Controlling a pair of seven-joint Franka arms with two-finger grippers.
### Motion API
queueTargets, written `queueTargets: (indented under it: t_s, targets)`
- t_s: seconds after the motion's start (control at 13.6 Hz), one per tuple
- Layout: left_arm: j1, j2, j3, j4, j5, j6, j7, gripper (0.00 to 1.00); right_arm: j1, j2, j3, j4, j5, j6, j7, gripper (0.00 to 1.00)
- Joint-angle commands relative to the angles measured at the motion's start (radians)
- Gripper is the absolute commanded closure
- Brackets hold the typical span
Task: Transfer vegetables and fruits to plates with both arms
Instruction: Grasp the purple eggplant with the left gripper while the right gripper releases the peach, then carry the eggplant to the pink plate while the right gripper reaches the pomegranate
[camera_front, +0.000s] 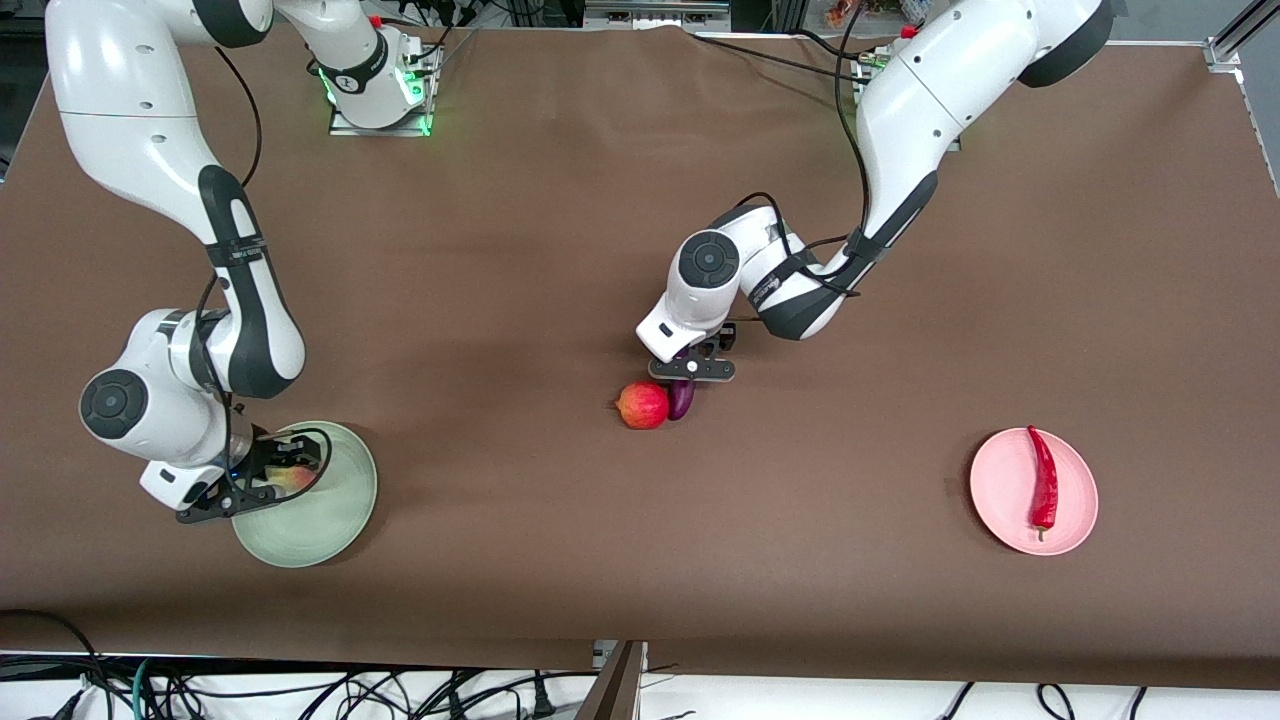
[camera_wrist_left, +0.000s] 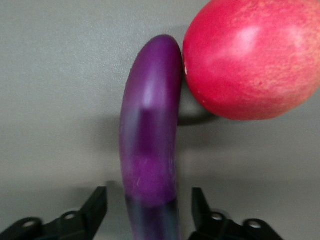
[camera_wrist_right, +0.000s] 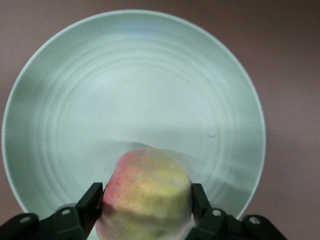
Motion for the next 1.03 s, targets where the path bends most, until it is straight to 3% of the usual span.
queueTargets:
  t_s: [0.0, 0.15, 0.29, 0.59, 0.81, 0.95]
  targets:
    - [-0.004, -0.005, 0.006, 0.014, 0.027, -0.017, -0.021, 0.89, -0.014, -0.008, 0.019, 0.000, 0.006, 0.023, -0.018, 0.00]
    - [0.007, -0.006, 0.011, 0.008, 0.027, -0.018, -0.021, 0.96, 0.001, -0.038, 0.035, 0.002, 0.008, 0.020, -0.013, 0.00]
    - [0.025, -0.019, 0.015, 0.016, 0.027, -0.059, -0.019, 0.95, 0.037, -0.080, 0.055, 0.002, 0.011, 0.016, 0.003, 0.00]
    - [0.138, -0.135, 0.012, 0.029, 0.027, -0.193, 0.008, 0.95, 0.184, -0.089, 0.055, 0.002, 0.012, 0.009, 0.302, 0.00]
    - [0.249, -0.194, 0.015, 0.072, 0.028, -0.312, 0.224, 0.94, 0.327, -0.086, 0.053, 0.002, 0.009, 0.026, 0.607, 0.00]
    - [0.342, -0.192, 0.026, 0.094, 0.041, -0.345, 0.406, 0.93, 0.395, -0.076, 0.053, 0.002, 0.011, 0.119, 0.774, 0.00]
